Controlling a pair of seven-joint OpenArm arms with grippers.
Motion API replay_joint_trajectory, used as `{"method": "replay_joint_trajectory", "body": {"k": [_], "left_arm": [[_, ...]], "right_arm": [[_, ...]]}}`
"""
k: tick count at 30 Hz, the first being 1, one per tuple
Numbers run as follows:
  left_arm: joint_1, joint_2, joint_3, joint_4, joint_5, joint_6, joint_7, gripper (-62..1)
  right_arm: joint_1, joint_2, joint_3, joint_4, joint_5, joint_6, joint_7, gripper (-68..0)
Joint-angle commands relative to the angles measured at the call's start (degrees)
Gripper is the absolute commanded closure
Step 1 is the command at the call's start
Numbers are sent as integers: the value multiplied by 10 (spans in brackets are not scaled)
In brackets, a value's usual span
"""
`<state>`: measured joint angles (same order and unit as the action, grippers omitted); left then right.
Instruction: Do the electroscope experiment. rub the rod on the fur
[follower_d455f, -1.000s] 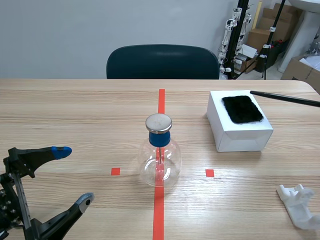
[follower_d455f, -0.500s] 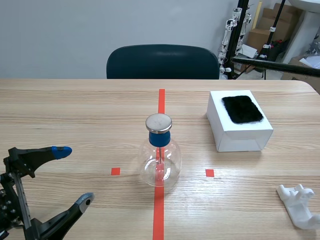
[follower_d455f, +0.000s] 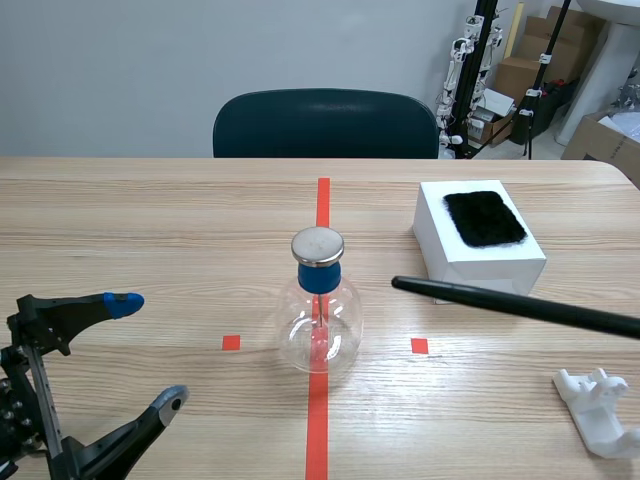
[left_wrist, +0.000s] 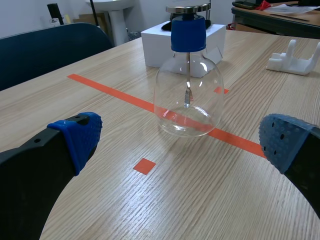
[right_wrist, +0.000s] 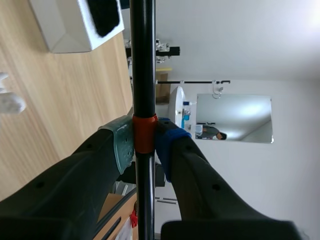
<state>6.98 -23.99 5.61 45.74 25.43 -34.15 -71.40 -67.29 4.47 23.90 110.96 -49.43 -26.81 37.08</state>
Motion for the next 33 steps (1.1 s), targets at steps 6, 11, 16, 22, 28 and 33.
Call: {"method": "replay_joint_trajectory", "body": {"k": [6,11,16,22,28,33], "left_arm": [[-2,-3,-3,7,-8,1,-8,-623],[-2,-3,-3,7,-8,1,-8,-623],[-2,-3,-3,7,-8,1,-8,-623],[-2,-3,-3,7,-8,1,-8,-623],[-2,-3,-3,7,-8,1,-8,-623],[-2,-3,-3,7,-8,1,-8,-623]], "right_arm": [[-39,-13,7,1,19,-23,41,-4],[-75,-13,7,0,39,-32,64,-4],[-96,-13,7,-8,78,-54,81,-4],[-96,-13,16,-22,86,-54,81,-4],[-95,-13,17,-28,104,-54,81,-4],[-88,-13,17,-28,107,-54,69,-4]]}}
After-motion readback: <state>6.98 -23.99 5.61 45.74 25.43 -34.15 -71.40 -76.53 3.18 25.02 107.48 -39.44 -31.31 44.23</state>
